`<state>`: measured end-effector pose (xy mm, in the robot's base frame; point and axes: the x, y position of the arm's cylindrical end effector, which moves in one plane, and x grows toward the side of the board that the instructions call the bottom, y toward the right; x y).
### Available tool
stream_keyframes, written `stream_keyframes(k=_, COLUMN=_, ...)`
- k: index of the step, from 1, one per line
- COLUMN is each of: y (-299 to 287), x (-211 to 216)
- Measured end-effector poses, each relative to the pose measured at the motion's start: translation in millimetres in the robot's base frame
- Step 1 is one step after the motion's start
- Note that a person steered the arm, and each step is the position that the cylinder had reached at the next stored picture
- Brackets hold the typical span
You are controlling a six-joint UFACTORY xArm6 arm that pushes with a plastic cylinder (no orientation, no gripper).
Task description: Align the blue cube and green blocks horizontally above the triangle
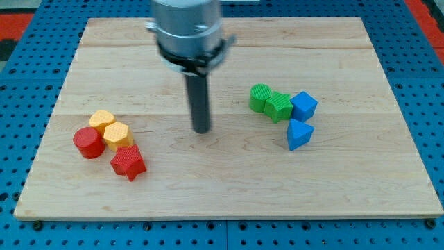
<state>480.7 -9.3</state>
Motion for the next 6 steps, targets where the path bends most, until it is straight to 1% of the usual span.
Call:
stream_keyframes(k=1, y=57, x=6)
stream_keyframes(k=2, y=88, x=-8)
stream_keyframes(k=3, y=127, x=-31)
stream_keyframes(k=4, y=148, x=-43)
stream_keyframes(k=5, y=152, x=-43)
stream_keyframes(k=6, y=174, x=-56)
